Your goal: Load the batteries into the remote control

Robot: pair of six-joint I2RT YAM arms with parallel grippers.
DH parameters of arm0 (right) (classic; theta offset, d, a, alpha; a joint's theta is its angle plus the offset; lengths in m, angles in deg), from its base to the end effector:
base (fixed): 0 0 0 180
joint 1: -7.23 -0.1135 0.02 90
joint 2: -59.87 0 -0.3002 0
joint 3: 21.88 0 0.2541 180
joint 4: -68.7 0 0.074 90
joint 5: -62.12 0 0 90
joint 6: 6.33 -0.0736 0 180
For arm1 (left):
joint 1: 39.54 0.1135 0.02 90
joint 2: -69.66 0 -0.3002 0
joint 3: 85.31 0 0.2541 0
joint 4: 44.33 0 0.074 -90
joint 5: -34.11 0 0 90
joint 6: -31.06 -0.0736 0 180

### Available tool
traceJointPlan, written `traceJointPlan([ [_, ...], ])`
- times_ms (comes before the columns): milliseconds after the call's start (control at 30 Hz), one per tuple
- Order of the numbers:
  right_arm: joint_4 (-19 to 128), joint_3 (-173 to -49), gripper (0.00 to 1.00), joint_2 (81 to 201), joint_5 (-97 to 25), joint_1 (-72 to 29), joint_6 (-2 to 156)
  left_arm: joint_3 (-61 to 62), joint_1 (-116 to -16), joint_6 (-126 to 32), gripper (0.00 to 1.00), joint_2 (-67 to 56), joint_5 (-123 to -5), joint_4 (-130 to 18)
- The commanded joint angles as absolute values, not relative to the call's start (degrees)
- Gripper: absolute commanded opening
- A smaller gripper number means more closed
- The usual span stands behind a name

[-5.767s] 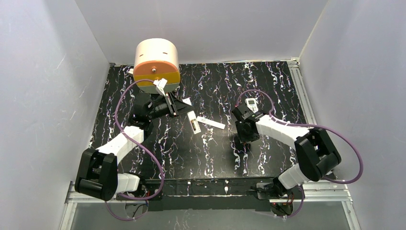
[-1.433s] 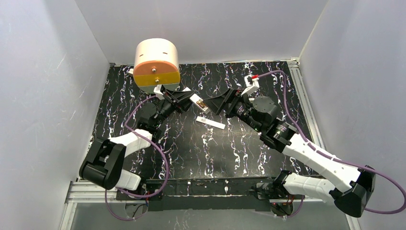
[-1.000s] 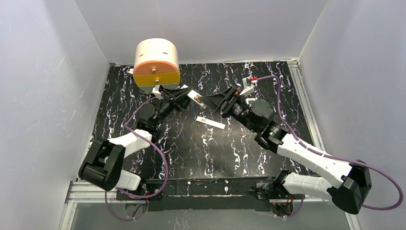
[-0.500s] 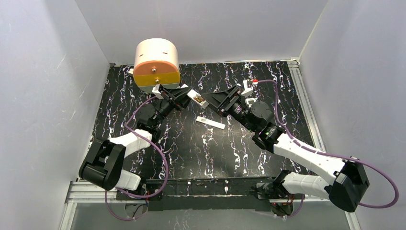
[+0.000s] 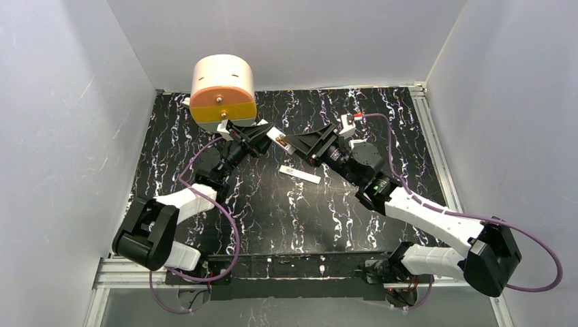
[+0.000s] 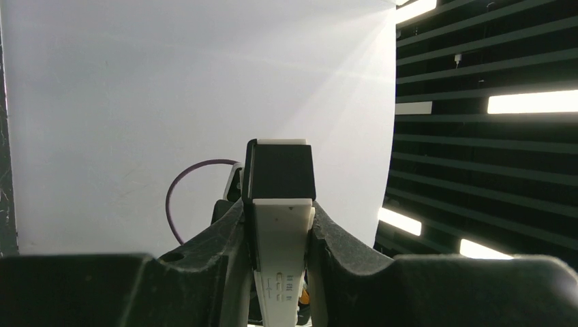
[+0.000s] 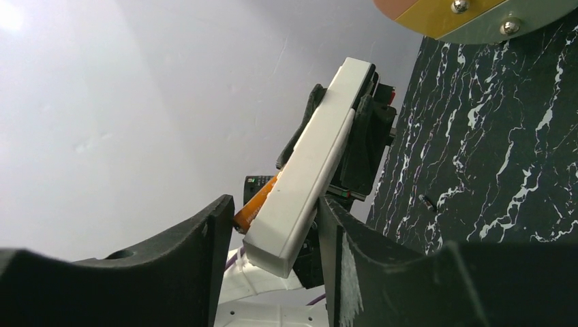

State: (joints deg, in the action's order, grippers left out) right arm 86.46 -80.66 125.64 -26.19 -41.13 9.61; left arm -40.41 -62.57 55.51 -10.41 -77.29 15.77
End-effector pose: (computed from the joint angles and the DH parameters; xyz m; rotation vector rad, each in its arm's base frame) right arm 0.1970 0.2183 0.3839 0.3905 1.5814 1.7129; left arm 0.2704 -0.1441 0.3229 -0.7490 1.3395 -2.2505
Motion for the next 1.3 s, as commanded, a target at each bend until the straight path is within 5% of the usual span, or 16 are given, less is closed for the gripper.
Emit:
traceJointPlan([
  [0, 88.8, -81.79, 0.54, 126.35, -27.29, -40.59, 7.79, -39.23, -62.83, 54.76, 0.0, -9.79, -77.7, 18.31],
  [467, 85.23, -82.47, 0.45, 127.88, -27.45, -39.99, 7.75, -37.82, -62.83, 48.12, 0.0, -8.7, -78.65, 18.19],
  [800, 73.22, -84.75, 0.27, 127.95, -25.52, -39.82, 11.68, -36.54, -61.1, 38.91, 0.0, -8.55, -81.02, 16.67],
  [867, 72.95, -84.24, 0.32, 127.54, -25.45, -39.79, 11.81, -36.3, -60.32, 38.35, 0.0, -8.88, -81.97, 17.01],
  [1033, 76.98, -82.3, 0.75, 125.07, -25.32, -39.42, 14.35, -34.59, -59.29, 34.89, 0.0, -8.7, -86.19, 15.13],
  [1267, 81.04, -82.81, 0.81, 124.86, -32.31, -38.33, 18.27, -33.79, -58.97, 29.58, 0.0, -6.67, -88.96, 9.97],
])
